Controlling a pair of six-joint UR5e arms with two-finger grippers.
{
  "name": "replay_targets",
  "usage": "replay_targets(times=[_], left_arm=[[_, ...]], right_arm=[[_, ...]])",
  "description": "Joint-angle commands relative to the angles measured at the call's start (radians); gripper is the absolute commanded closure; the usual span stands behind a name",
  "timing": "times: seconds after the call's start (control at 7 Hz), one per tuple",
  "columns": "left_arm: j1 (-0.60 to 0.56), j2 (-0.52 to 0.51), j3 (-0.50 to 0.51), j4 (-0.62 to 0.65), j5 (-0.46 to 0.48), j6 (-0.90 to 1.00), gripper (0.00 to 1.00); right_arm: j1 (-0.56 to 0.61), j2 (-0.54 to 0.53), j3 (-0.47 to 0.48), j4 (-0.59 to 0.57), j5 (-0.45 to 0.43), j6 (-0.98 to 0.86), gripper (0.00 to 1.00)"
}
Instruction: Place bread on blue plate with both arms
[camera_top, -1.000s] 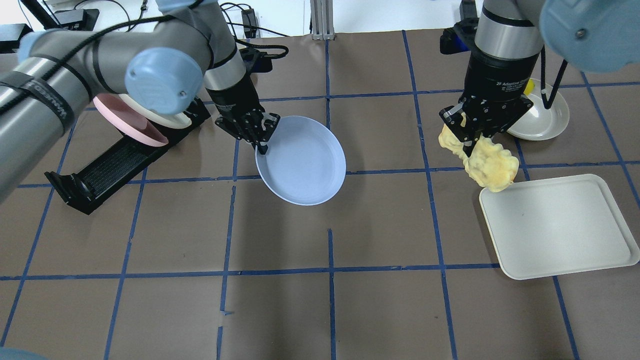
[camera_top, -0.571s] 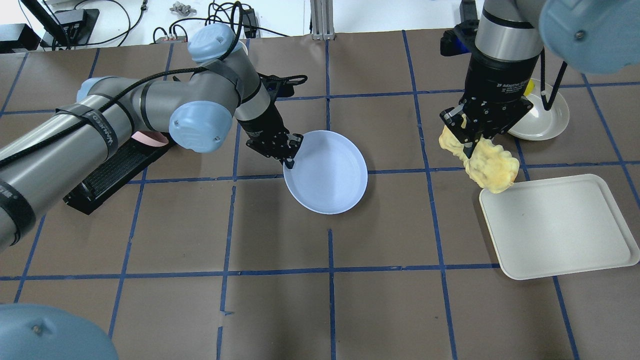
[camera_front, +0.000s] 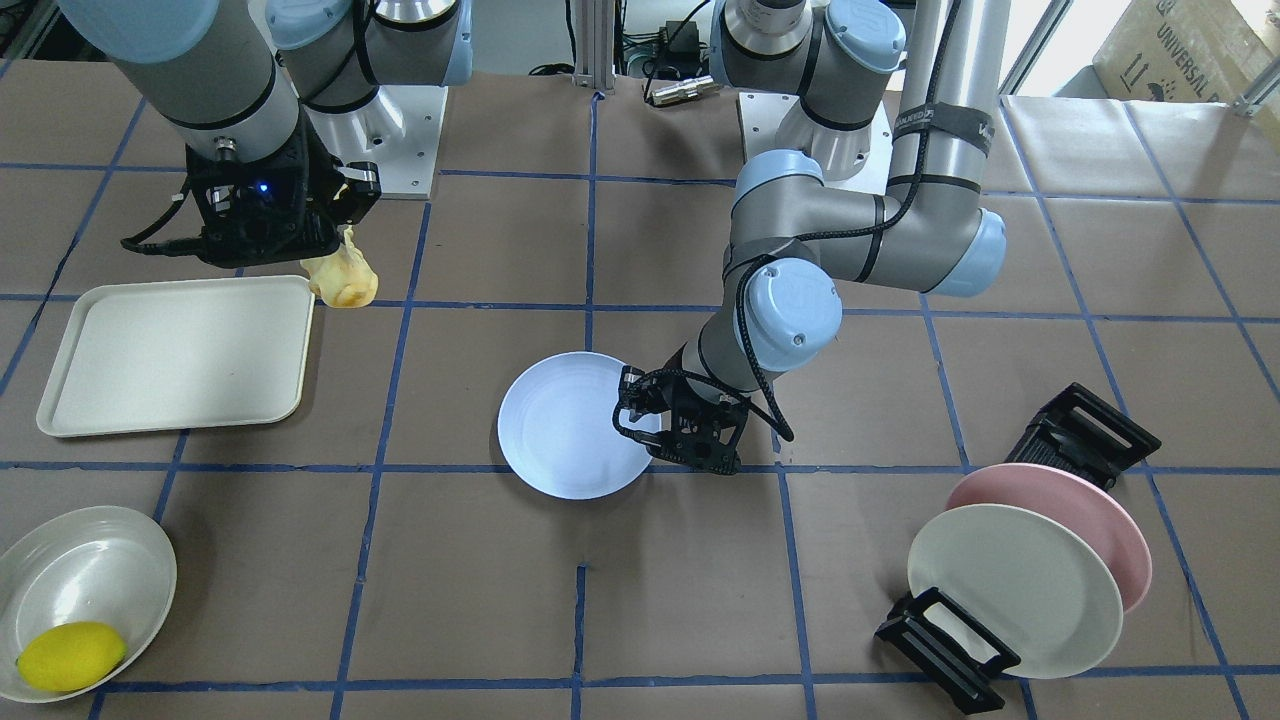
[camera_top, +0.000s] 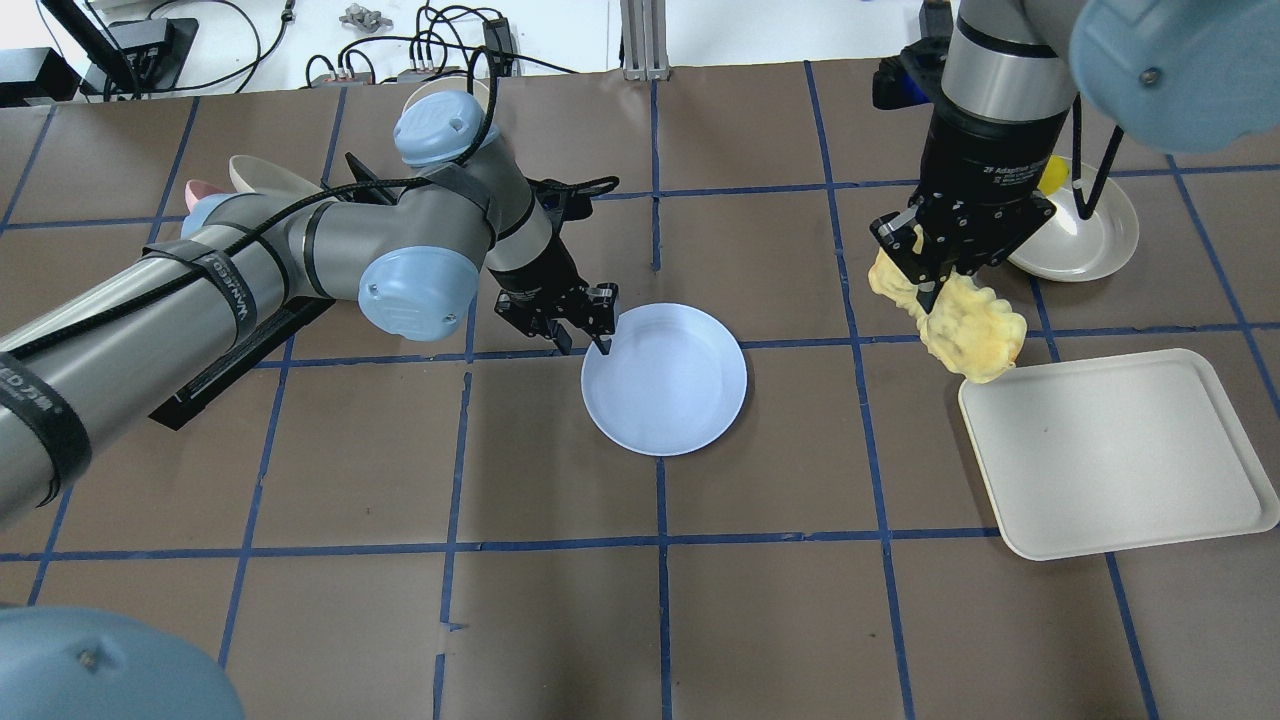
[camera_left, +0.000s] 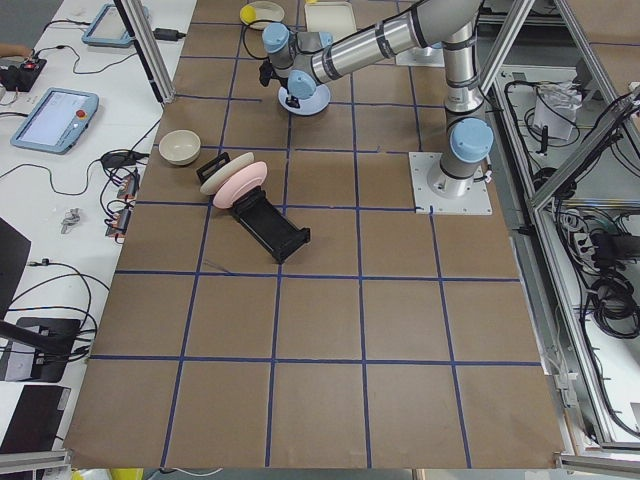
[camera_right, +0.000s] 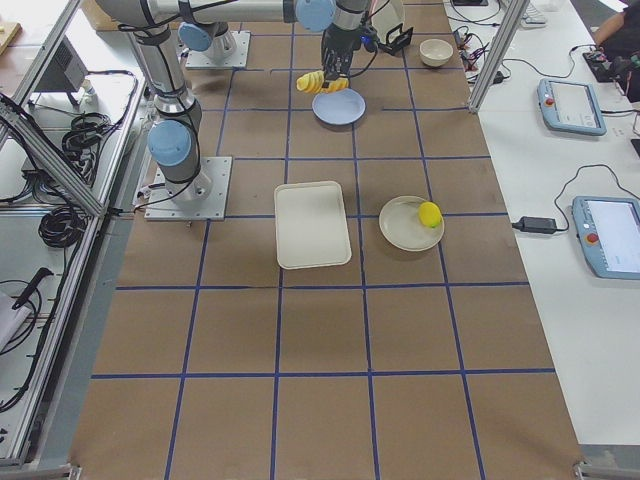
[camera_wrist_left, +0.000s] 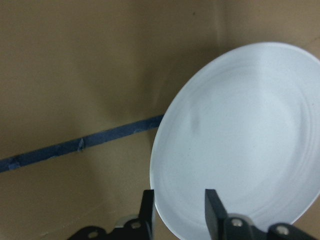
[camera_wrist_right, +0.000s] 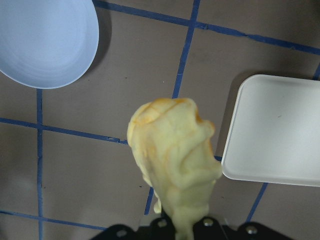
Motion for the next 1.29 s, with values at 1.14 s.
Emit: replay_targets(times=[1.14], left_arm=[[0.174, 0.386, 0.161, -0.443, 0.260, 0.057, 0.00]], right_arm=[[0.262, 0.409, 0.019, -0.521, 0.094, 0.090, 0.74]])
